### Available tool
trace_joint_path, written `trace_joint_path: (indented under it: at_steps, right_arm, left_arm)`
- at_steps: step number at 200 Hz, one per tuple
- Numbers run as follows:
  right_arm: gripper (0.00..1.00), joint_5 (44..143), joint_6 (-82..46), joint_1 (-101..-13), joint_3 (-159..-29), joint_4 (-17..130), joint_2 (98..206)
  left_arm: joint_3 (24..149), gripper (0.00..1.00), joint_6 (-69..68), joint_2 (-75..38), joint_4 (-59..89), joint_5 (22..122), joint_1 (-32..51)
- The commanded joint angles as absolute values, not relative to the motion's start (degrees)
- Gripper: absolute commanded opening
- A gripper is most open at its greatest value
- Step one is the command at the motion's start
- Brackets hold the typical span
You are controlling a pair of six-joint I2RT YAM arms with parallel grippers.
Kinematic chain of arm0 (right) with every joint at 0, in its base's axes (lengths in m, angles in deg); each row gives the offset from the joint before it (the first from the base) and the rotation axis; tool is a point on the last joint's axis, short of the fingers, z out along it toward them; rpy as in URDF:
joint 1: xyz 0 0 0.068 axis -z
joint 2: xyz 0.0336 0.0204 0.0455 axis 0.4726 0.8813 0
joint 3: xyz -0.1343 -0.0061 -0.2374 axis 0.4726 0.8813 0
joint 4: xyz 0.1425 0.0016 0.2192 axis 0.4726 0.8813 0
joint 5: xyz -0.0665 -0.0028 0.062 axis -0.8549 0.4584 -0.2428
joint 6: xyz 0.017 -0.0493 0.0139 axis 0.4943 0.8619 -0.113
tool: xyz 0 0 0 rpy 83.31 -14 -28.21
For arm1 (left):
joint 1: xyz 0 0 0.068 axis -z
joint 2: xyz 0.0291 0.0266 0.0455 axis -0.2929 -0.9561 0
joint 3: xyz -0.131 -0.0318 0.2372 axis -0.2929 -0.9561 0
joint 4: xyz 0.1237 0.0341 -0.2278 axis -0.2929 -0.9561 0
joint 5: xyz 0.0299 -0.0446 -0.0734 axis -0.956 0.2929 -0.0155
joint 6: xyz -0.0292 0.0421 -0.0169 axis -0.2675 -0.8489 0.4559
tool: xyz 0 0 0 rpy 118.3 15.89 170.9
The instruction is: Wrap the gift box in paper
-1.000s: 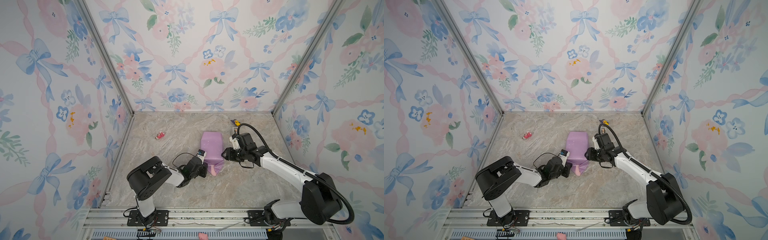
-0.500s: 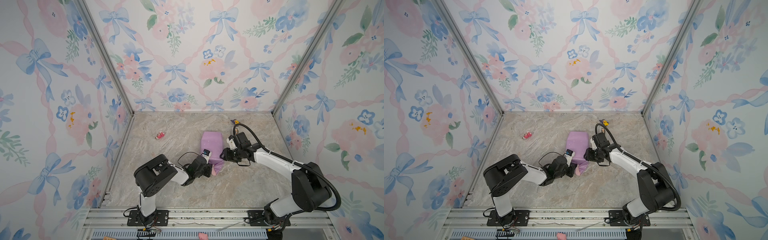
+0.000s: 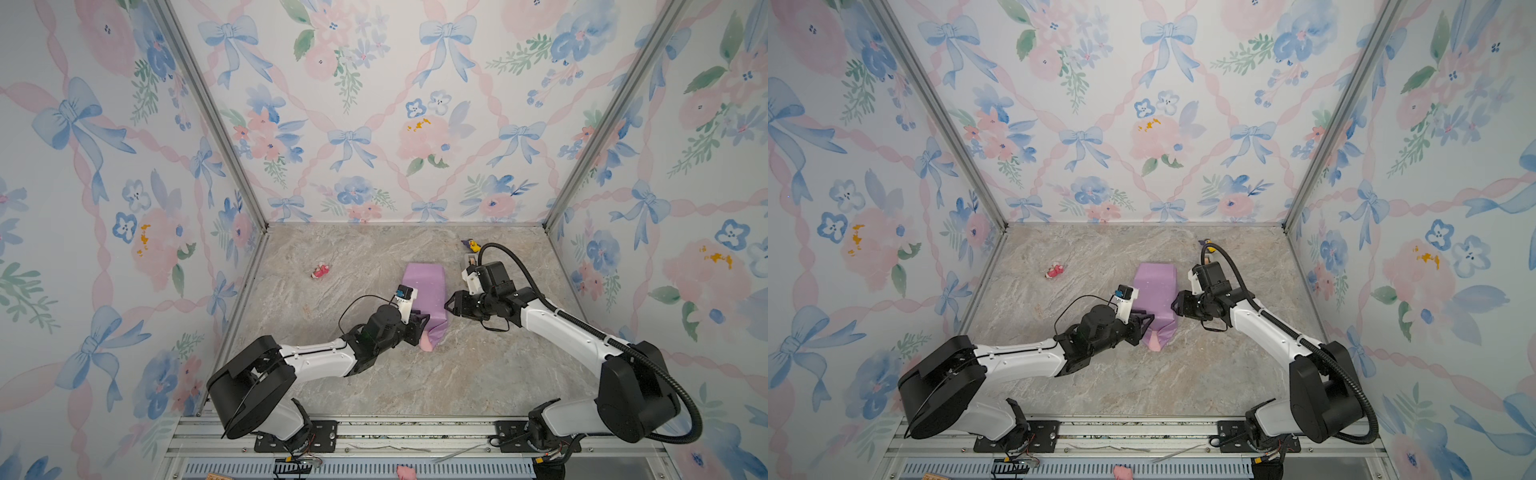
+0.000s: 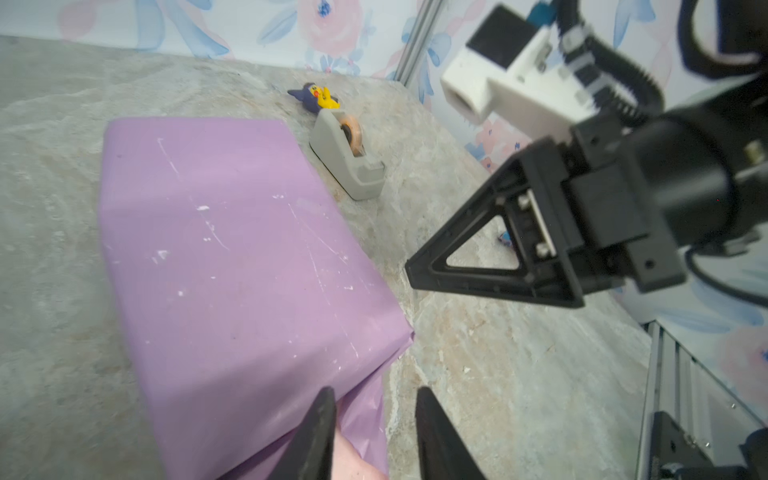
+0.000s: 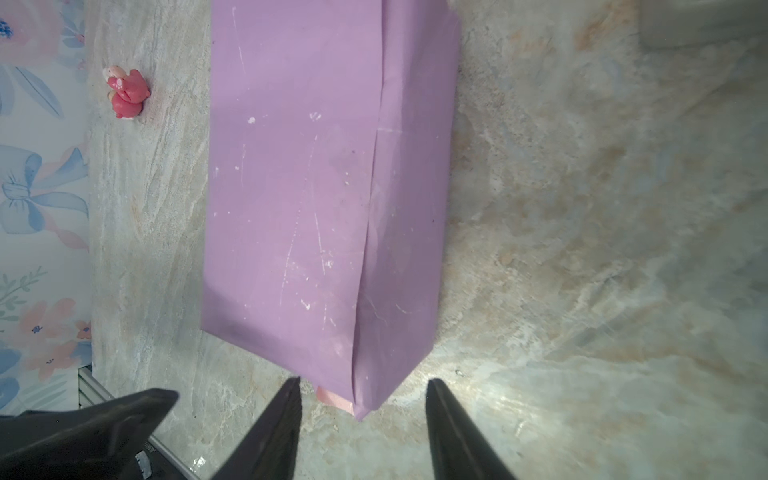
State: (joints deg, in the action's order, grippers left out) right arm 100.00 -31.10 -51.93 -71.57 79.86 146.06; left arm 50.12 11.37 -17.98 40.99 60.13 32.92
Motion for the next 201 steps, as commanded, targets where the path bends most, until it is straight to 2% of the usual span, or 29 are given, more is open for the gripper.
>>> trace_joint_path:
  at_steps: [1, 51, 75, 134, 201]
  right_arm:
    - [0.52, 101.53, -29.93, -51.04, -75.33, 82.08, 149.4]
    - [0.52, 102.96, -26.41, -49.81, -83.17, 84.47, 158.48]
    - [0.51, 104.56, -25.66, -49.3, -85.91, 84.62, 162.58]
    - [0.47, 109.48, -23.49, -49.4, -88.61, 84.4, 166.66]
    - [0.44, 113.43, -17.63, -53.3, -93.99, 86.79, 172.55]
  left_arm:
    - [52.67, 0.47, 14.35, -16.07, 28.5, 58.42, 28.6]
    - [56.05, 0.59, 16.01, -22.6, 25.66, 65.85, 20.09]
    - [59.83, 0.6, 17.65, -27.86, 27.63, 71.24, 18.15]
    - [60.89, 0.55, 21.79, -32.34, 34.27, 78.44, 18.96]
    - [50.88, 0.55, 24.75, -25.13, 37.32, 73.22, 26.11]
